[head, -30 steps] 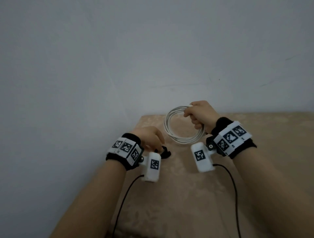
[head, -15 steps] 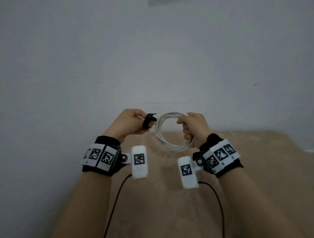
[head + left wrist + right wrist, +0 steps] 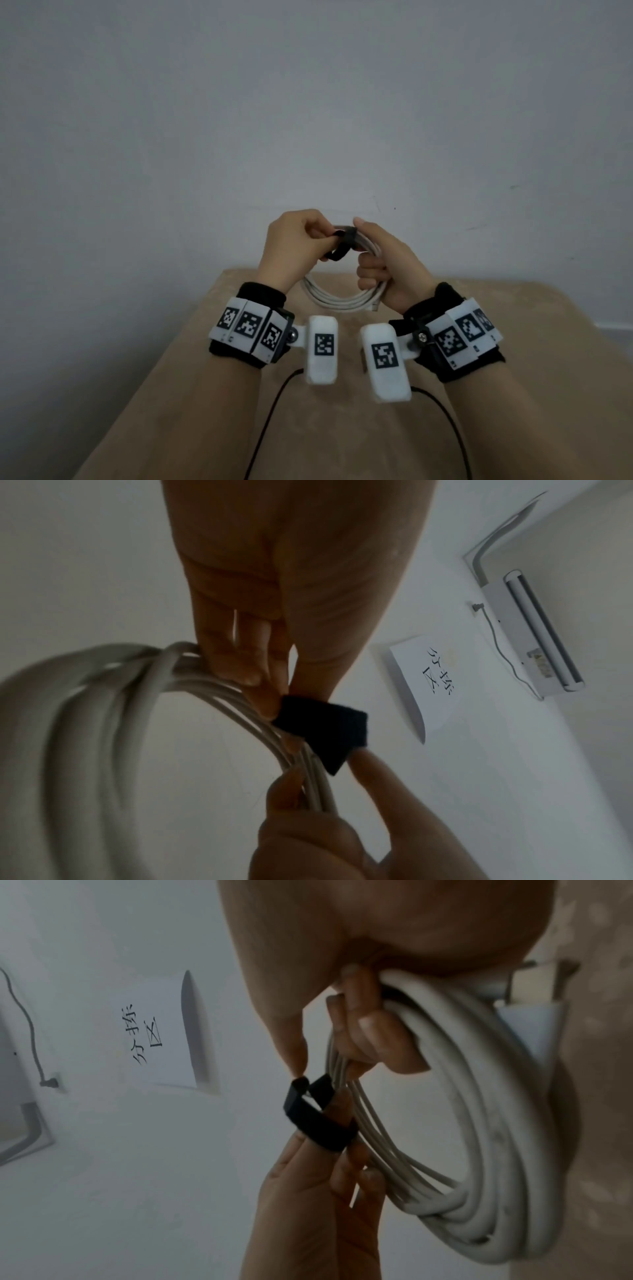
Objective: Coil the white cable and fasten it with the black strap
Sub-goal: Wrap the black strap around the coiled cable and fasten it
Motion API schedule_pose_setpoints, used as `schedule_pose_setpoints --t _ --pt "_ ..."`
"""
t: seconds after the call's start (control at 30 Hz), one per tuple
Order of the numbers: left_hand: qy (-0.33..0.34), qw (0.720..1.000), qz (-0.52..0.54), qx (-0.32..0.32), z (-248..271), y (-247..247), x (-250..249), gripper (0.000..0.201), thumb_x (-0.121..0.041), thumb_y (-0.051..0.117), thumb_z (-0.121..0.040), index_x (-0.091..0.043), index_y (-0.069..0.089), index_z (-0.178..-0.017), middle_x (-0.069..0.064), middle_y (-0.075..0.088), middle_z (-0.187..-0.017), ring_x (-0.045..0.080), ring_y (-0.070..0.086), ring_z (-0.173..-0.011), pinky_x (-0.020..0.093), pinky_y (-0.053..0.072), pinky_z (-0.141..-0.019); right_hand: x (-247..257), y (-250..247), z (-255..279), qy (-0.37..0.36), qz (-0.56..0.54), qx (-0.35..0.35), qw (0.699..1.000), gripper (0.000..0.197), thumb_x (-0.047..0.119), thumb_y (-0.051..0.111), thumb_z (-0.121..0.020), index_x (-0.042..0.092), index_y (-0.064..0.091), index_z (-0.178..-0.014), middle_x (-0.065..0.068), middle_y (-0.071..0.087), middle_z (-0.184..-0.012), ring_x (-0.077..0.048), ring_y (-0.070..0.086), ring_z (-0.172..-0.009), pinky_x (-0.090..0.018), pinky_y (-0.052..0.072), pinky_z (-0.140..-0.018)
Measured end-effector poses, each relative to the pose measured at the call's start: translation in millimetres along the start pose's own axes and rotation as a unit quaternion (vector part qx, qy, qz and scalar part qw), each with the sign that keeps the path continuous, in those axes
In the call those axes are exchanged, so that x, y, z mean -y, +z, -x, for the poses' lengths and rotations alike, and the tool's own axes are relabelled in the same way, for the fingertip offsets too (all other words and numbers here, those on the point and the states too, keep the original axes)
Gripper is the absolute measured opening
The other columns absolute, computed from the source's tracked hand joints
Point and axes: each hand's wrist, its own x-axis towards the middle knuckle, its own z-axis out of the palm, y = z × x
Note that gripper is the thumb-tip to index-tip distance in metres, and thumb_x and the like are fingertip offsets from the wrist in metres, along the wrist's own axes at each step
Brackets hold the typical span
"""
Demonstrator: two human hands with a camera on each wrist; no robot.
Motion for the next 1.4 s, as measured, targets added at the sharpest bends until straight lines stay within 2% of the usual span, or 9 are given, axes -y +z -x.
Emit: schedule_pose_setpoints --t 0.2,0.37,0.57,0.67,0.83,1.13,1.23,1.3,1.4 --pt "0.040 0.999 -0.021 0.012 -2.3 4.8 4.8 0.018 -0.016 0.078 -0.072 -0.019 0.062 -0.064 -0.010 0.061 -0.058 0.002 0.055 -0.052 0.022 0.048 -0.059 3.8 -1.0 3.7 -0.024 0.062 -0.010 0.998 0.037 0.034 0.063 -0.089 0.021 0.067 -0.054 0.007 0.017 -0.050 -0.007 0.017 -0.037 -0.020 0.019 -0.036" --pt "0.032 0.999 -0.032 -0.001 -5.4 -1.5 7.8 0.015 -0.023 0.079 -0.071 -0.023 0.065 -0.066 -0.009 0.063 -0.059 -0.001 0.057 -0.053 0.021 0.050 -0.060 4.7 -8.6 1.4 -0.022 0.048 -0.004 0.999 0.027 0.015 0.064 -0.088 0.017 0.048 -0.067 0.010 0.021 -0.043 -0.005 0.017 -0.034 -0.018 0.019 -0.034" --pt "-0.001 0.999 0.038 0.007 -6.6 -9.7 8.1 0.010 -0.008 0.075 -0.077 -0.010 0.065 -0.074 0.004 0.061 -0.061 0.006 0.057 -0.049 0.027 0.055 -0.053 5.5 -15.2 0.0 -0.038 0.033 -0.016 0.999 0.005 0.007 0.061 -0.088 0.010 0.056 -0.088 0.011 0.022 -0.041 -0.005 0.018 -0.032 -0.017 0.018 -0.033" --pt "0.008 0.997 0.069 0.021 -5.5 -8.0 4.1 0.008 -0.004 0.070 -0.078 -0.009 0.066 -0.074 0.009 0.062 -0.063 0.016 0.060 -0.057 0.034 0.057 -0.057 2.9 -14.8 -1.2 -0.056 0.039 -0.035 0.997 0.019 0.004 0.061 -0.087 0.012 0.054 -0.071 0.010 0.023 -0.041 -0.006 0.018 -0.033 -0.018 0.020 -0.032" --pt "-0.014 0.998 0.060 0.026 -2.2 3.1 2.0 0.017 -0.011 0.072 -0.078 -0.014 0.063 -0.064 -0.008 0.057 -0.049 0.010 0.056 -0.046 0.024 0.046 -0.050 -0.1 -9.1 -1.4 -0.076 0.023 -0.020 0.997 0.040 0.000 0.061 -0.086 0.017 0.039 -0.057 0.007 0.025 -0.043 -0.006 0.021 -0.034 -0.018 0.022 -0.034" --pt "-0.083 0.993 0.019 0.078 1.1 8.1 -2.9 0.014 -0.014 0.071 -0.074 -0.015 0.069 -0.060 -0.002 0.066 -0.052 0.012 0.063 -0.049 0.017 0.042 -0.046 -1.6 -11.3 -2.9 -0.102 0.016 -0.019 0.995 0.024 0.005 0.061 -0.087 0.014 0.051 -0.067 0.008 0.025 -0.043 -0.006 0.021 -0.035 -0.019 0.022 -0.033" --pt "-0.101 0.991 0.016 0.082 1.9 8.9 -5.2 0.025 -0.013 0.066 -0.080 -0.016 0.067 -0.056 0.001 0.067 -0.052 0.013 0.061 -0.046 0.011 0.033 -0.038 -1.5 -9.4 0.1 -0.140 0.056 0.005 0.989 0.005 0.003 0.060 -0.087 0.002 0.064 -0.090 0.003 0.030 -0.048 -0.006 0.023 -0.037 -0.019 0.023 -0.035" --pt "-0.109 0.991 0.015 0.078 2.2 9.1 -6.4 0.028 -0.012 0.063 -0.082 -0.016 0.067 -0.055 -0.001 0.065 -0.048 0.010 0.057 -0.041 0.011 0.031 -0.037 -3.7 -9.6 -0.2 -0.151 0.064 0.010 0.986 0.019 0.003 0.059 -0.088 -0.005 0.063 -0.105 -0.002 0.030 -0.053 -0.007 0.023 -0.038 -0.019 0.023 -0.036" --pt "-0.129 0.988 0.007 0.083 2.3 10.0 -7.9 0.026 -0.013 0.063 -0.082 -0.013 0.068 -0.057 -0.002 0.062 -0.045 0.006 0.052 -0.036 0.011 0.030 -0.036 -3.5 -9.3 1.6 -0.175 0.074 0.016 0.982 0.010 0.006 0.057 -0.090 0.000 0.064 -0.094 0.001 0.028 -0.048 -0.007 0.022 -0.038 -0.020 0.021 -0.037"
